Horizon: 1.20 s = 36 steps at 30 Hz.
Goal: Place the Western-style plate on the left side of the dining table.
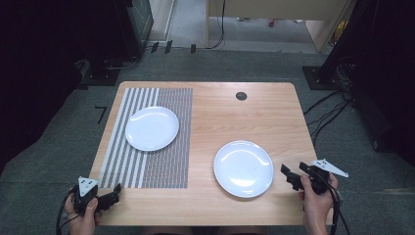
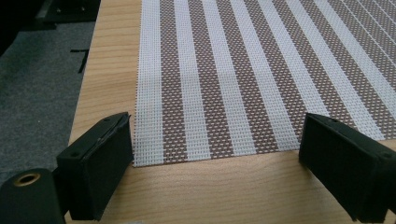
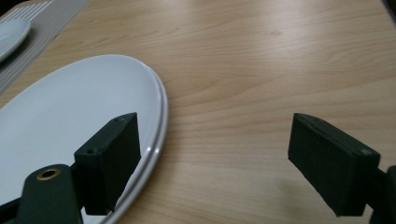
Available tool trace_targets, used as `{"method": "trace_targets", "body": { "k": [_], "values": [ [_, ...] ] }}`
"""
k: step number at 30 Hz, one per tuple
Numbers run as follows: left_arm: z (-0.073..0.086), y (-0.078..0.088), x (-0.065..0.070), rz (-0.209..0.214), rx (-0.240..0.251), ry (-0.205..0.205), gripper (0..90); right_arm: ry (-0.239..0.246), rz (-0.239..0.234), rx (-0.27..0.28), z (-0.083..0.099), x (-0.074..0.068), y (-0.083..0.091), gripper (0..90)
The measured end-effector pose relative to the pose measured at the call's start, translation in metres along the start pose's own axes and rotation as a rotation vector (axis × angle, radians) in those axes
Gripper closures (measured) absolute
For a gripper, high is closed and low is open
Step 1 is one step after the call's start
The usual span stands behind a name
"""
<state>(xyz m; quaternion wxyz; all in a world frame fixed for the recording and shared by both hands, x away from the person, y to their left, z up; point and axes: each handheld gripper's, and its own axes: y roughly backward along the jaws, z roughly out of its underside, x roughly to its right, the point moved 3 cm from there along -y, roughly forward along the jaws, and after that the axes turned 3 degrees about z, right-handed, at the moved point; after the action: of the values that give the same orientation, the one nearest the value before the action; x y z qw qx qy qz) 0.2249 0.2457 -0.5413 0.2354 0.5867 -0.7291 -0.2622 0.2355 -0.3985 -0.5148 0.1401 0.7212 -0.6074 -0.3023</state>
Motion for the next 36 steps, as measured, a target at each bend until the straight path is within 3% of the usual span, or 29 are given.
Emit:
{"method": "trace_targets", "body": {
  "k": [12,17,26,30,36],
  "values": [
    [0.001,0.0,0.0,0.003,0.006,-0.003,9.1,-0.011,0.07,-0.03,0.019,0.037,0.017,17.2],
    [0.001,0.0,0.0,0.003,0.008,-0.003,9.1,-0.013,0.078,-0.034,0.024,0.045,0.023,17.0],
    [0.001,0.0,0.0,0.004,0.009,-0.004,9.1,0.017,0.095,-0.069,0.036,0.049,0.032,15.0],
    [0.001,0.0,0.0,0.004,0.009,-0.004,9.1,0.059,0.144,-0.091,0.041,0.046,0.034,13.7],
    [0.001,0.0,0.0,0.005,0.01,-0.005,9.0,0.088,0.171,-0.1,0.046,0.041,0.033,13.5]
  ]
}}
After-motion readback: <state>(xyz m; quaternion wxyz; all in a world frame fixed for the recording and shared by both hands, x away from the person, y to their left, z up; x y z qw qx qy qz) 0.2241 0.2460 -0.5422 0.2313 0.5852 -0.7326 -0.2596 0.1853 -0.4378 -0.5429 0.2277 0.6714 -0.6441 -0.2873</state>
